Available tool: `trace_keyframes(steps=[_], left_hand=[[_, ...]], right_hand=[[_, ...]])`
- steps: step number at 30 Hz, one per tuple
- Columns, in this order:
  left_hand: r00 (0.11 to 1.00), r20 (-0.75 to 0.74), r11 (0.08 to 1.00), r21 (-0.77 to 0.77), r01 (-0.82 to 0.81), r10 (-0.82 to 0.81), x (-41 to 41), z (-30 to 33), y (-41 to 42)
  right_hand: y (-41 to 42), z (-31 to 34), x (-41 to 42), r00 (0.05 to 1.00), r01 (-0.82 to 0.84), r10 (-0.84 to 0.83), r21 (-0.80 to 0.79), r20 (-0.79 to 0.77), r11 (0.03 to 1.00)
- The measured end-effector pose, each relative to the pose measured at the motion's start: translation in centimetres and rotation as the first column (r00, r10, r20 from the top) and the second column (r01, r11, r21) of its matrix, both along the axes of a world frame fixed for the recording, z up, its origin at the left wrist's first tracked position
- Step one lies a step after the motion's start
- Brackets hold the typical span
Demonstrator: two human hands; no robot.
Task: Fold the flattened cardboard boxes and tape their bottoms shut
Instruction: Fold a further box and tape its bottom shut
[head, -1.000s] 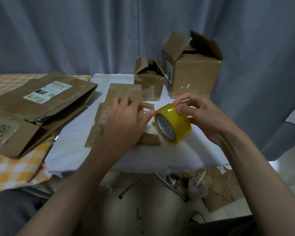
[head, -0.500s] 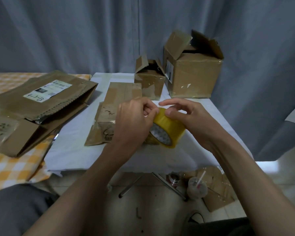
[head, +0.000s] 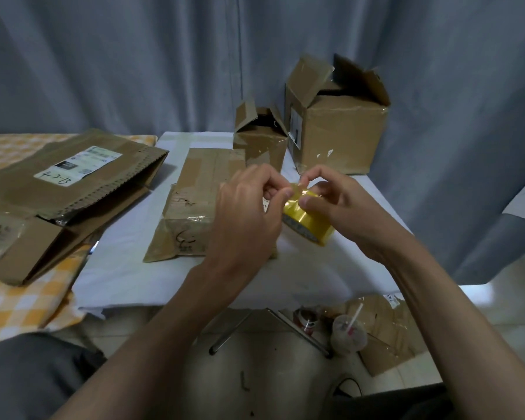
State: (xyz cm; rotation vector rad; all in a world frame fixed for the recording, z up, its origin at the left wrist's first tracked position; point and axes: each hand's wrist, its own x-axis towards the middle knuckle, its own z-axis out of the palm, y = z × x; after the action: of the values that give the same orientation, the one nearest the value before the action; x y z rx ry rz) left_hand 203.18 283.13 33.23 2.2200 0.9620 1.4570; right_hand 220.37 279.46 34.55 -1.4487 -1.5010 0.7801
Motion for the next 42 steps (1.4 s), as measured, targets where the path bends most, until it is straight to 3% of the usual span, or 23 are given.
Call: trace_keyframes(steps=[6,8,11,14,16,23,26,30,31,33,36,42], left_hand=[[0.997,-0.017,0.994,-0.076,-0.076,0.075,-1.1,0.4,2.0],[0.981,-0.116,0.988,-0.008,-0.155,0.154,-1.2,0.0,2.5],[0.861,-0.383,0.942,0.161,-0.295,0.335,-1.3,-0.2,2.8],[0.824,-0.466,0.946,0.151,-0.286,0.323,-2.2,-0.2,3.5],[0.847,-0.453,0.960,0.115,-0.255,0.279,-3.1,-0.2,3.9],[0.883,-0.329,0.938,0.026,-0.345,0.334,-8.0,-0.5,4.9],[0.902,-0.278,0.929,-0.073,-0.362,0.329,-10.1,-1.0,5.3],[0.942,-0.190,0.919,-0.234,-0.316,0.276,-11.7,-1.6,5.3],[0.946,-0.173,0.916,-0.256,-0.310,0.272,-11.9,-1.6,5.1],[0.957,-0.127,0.909,-0.300,-0.289,0.263,-12.2,-1.7,4.9],[0.976,-0.053,0.897,-0.388,-0.213,0.209,-12.7,-1.9,4.9],[0.990,-0.009,0.866,-0.485,-0.124,0.137,-12.9,-2.1,4.6]], right_hand=[[-0.4,0.2,0.0,0.991,-0.129,0.127,0.070,0.033,0.989],[-0.3,0.3,-0.4,0.987,-0.150,0.144,0.076,0.072,0.986],[0.0,0.6,-0.5,0.985,-0.156,0.147,0.104,0.091,0.982],[0.9,0.9,-0.1,0.991,-0.093,0.079,0.135,0.106,0.986],[2.1,0.8,0.4,0.993,-0.049,0.032,0.152,0.114,0.987],[8.9,-4.3,2.0,0.879,0.218,-0.228,0.073,0.418,0.973],[9.9,-6.0,2.1,0.805,0.268,-0.261,0.066,0.533,0.961],[9.5,-5.6,0.8,0.747,0.325,-0.355,0.157,0.562,0.933],[9.2,-5.0,0.0,0.749,0.325,-0.383,0.203,0.542,0.924],[8.3,-3.7,-2.2,0.838,0.313,-0.382,0.229,0.390,0.922],[6.2,-2.8,-5.5,0.960,0.202,-0.226,0.149,0.168,0.968],[3.9,-2.9,-7.6,0.995,0.094,-0.094,0.006,-0.016,0.996]])
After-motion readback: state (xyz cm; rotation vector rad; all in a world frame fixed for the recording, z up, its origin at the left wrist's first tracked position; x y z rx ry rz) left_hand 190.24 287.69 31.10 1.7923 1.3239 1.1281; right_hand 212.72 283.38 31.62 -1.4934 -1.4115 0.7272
